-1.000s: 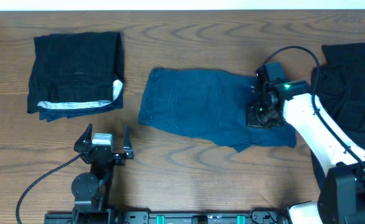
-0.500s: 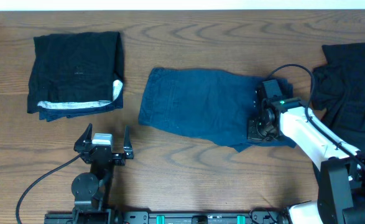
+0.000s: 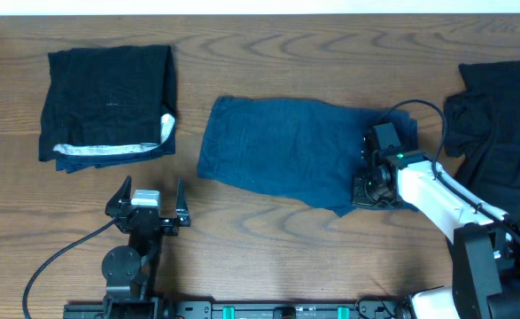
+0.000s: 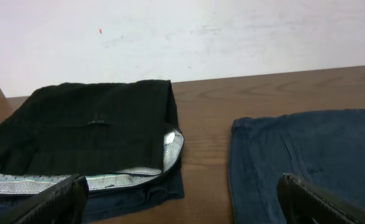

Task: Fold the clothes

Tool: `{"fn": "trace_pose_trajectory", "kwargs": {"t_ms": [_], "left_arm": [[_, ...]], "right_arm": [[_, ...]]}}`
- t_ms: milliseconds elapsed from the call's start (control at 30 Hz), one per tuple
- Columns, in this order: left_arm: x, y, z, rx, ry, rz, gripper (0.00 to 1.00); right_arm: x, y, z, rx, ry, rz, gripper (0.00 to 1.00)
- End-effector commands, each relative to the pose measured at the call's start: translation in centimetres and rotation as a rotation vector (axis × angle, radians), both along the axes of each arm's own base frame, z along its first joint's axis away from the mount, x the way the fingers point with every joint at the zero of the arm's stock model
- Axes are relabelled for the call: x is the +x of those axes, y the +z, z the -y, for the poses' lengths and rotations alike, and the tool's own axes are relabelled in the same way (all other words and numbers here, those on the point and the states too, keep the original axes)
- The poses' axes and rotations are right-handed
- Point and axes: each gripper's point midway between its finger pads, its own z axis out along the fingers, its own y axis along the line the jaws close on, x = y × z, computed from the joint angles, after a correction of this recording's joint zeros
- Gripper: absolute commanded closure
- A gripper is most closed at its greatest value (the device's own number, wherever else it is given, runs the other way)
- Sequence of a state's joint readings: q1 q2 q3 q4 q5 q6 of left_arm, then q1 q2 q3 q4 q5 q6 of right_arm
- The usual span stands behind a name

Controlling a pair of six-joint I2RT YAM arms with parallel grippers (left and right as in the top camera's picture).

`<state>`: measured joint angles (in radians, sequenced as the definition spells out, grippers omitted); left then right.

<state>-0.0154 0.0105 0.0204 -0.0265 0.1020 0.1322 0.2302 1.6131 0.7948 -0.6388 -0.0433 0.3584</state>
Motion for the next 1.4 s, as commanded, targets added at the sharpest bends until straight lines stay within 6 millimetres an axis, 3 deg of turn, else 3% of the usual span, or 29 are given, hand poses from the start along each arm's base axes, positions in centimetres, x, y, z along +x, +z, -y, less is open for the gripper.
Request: {"fn": "trace_pose_trajectory", "kwargs": {"t_ms": [0, 433, 567, 800, 967, 1033, 1100, 1233, 1367], "left_arm": [[-0.1, -1.5, 0.5, 0.007, -0.026, -0.043, 0.02], [-0.1, -1.5, 0.5, 0.007, -0.026, -0.043, 0.02], [-0.1, -1.5, 0.5, 0.007, -0.026, -0.043, 0.02], [-0.1, -1.5, 0.5, 0.007, -0.026, -0.043, 0.02], [-0.1, -1.5, 0.5, 0.007, -0.026, -0.043, 0.02], [-0.1, -1.5, 0.5, 0.007, -0.026, -0.043, 0.02], [-0.1, -1.5, 0.5, 0.007, -0.026, -0.043, 0.02], [-0.1, -1.5, 0.5, 0.007, -0.026, -0.043, 0.02], [-0.1, -1.5, 0.5, 0.007, -0.026, -0.043, 0.02]], "right_arm": [[-0.3, -1.1, 0.7, -0.019, -0.026, 0.005, 0.99], [0.8, -0.7, 1.1, -0.048, 0.000, 0.043, 0.99], [2.7, 1.7, 1.3, -0.045, -0.017, 0.057, 0.99], [7.3, 9.1, 1.9, -0.055, 0.068, 0.136, 0.90], [11.5, 13.6, 4.4, -0.082, 0.060, 0.284, 0.89], [13.2, 14.4, 5.9, -0.083, 0.014, 0.357, 0.95], [14.6, 14.9, 7.5, -0.091, -0.012, 0.414, 0.94], [16.0, 15.2, 10.0, -0.087, 0.005, 0.471, 0.86], [16.9, 14.3, 10.7, 0.003, 0.103, 0.496, 0.65]]}}
